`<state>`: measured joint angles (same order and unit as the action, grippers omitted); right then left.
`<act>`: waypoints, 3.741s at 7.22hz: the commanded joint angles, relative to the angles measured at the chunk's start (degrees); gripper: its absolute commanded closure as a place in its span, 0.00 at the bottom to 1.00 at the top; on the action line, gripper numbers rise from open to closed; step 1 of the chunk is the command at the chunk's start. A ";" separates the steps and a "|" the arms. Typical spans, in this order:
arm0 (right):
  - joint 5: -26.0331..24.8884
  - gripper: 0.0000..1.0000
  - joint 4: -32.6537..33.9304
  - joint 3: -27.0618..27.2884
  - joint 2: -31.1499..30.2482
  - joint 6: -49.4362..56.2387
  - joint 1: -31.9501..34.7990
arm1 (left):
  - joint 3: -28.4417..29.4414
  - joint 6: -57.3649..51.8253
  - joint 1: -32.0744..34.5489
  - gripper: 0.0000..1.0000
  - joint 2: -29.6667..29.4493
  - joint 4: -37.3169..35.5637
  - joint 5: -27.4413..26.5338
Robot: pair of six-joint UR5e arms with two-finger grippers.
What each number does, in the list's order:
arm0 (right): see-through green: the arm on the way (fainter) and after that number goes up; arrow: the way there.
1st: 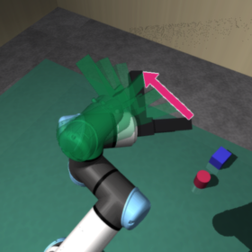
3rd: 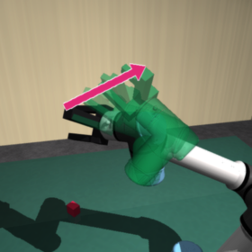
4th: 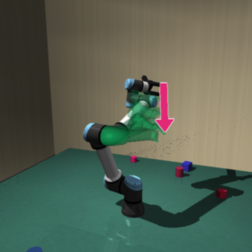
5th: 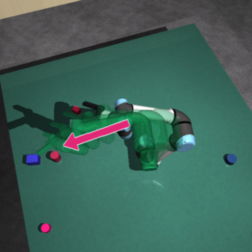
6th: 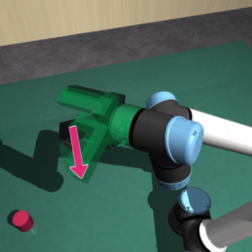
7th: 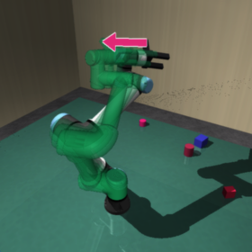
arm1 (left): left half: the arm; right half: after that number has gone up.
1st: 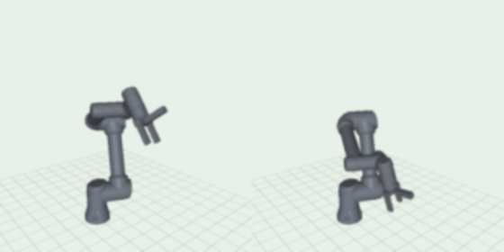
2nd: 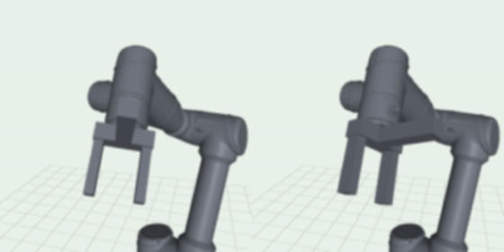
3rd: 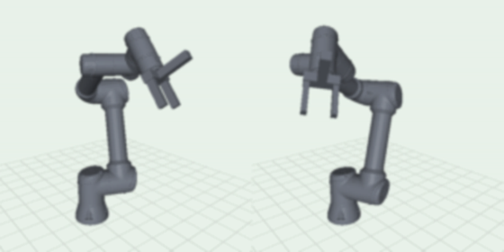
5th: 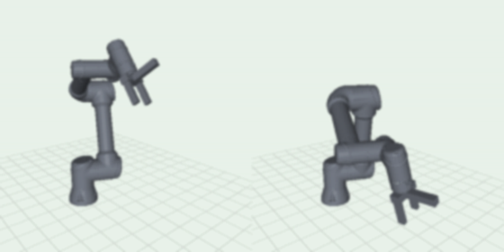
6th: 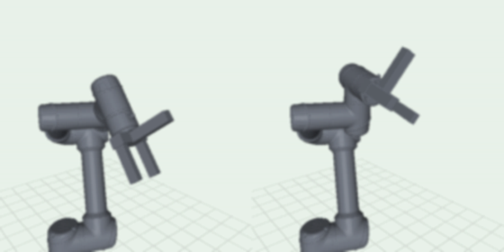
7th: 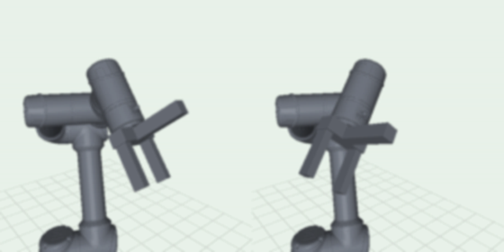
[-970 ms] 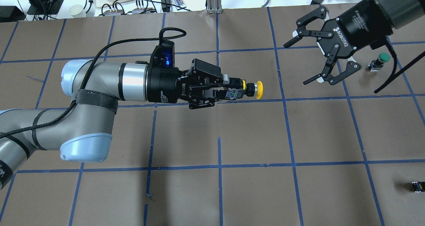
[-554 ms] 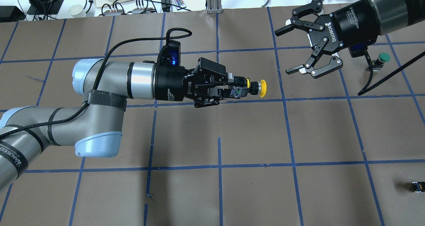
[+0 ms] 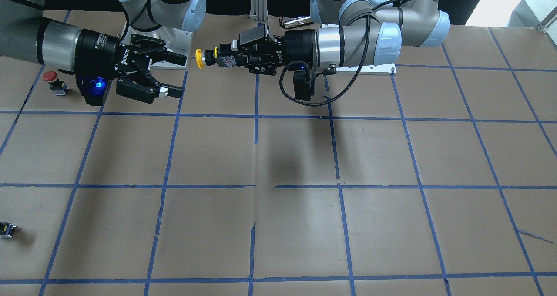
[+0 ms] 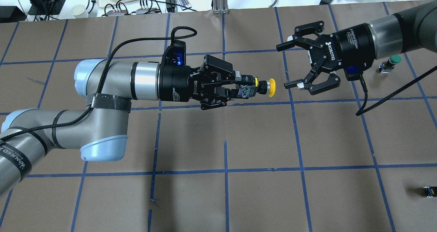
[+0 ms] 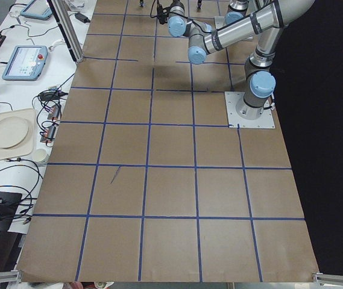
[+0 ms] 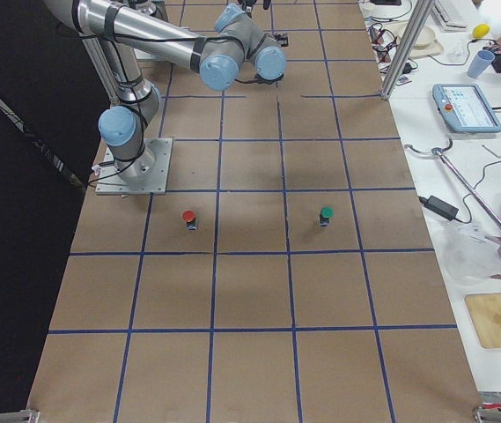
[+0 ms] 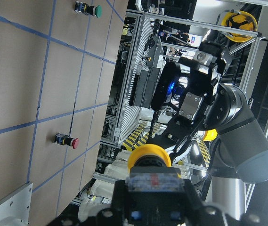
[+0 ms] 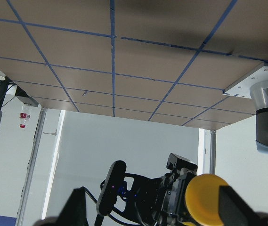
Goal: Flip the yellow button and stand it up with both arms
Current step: 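Hold the button out with the left gripper while the right gripper approaches its yellow cap, then close the right gripper around the yellow cap of the button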
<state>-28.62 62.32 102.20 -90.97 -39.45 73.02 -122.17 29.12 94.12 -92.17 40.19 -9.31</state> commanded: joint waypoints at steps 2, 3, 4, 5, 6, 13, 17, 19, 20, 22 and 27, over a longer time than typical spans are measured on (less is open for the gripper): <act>0.24 0.00 -5.69 0.37 -2.36 0.07 0.02 | 0.00 0.24 -0.08 0.98 0.06 -0.11 0.96; 0.24 0.00 -6.24 0.55 -3.24 0.08 0.36 | 0.00 0.24 -0.08 0.98 0.15 -0.20 0.96; -0.11 0.00 -7.03 1.16 -4.03 0.16 0.37 | 0.00 0.32 -0.08 0.98 0.15 -0.20 0.96; -0.29 0.00 -7.21 2.38 -5.17 0.16 0.45 | 0.00 0.33 -0.08 0.98 0.15 -0.20 0.96; -0.38 0.00 -7.21 4.22 -6.40 0.16 0.45 | 0.00 0.33 -0.08 0.98 0.15 -0.20 1.05; 0.23 0.04 -7.04 5.91 -7.29 0.08 0.72 | -0.26 0.33 -0.08 0.98 0.24 -0.55 1.05; 2.94 0.26 -6.51 6.00 -6.67 0.16 0.72 | -0.62 0.41 -0.08 0.98 0.24 -1.43 0.96; 2.87 0.53 -6.42 5.91 -6.59 0.25 0.72 | -0.70 0.41 0.01 0.98 0.24 -1.52 0.96; 2.70 0.59 -6.33 5.91 -6.59 0.25 0.72 | -0.70 0.50 0.01 0.98 0.41 -1.52 0.96; 2.70 0.73 -6.51 5.91 -6.59 0.25 0.72 | -0.70 0.50 0.01 0.98 0.59 -1.52 0.96; 2.61 0.94 -6.95 5.82 -6.59 0.25 0.54 | -0.18 1.64 -0.16 0.52 0.85 -1.60 0.52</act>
<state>-25.86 55.48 108.08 -97.57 -39.20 73.64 -122.69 30.37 94.07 -91.36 38.59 -8.76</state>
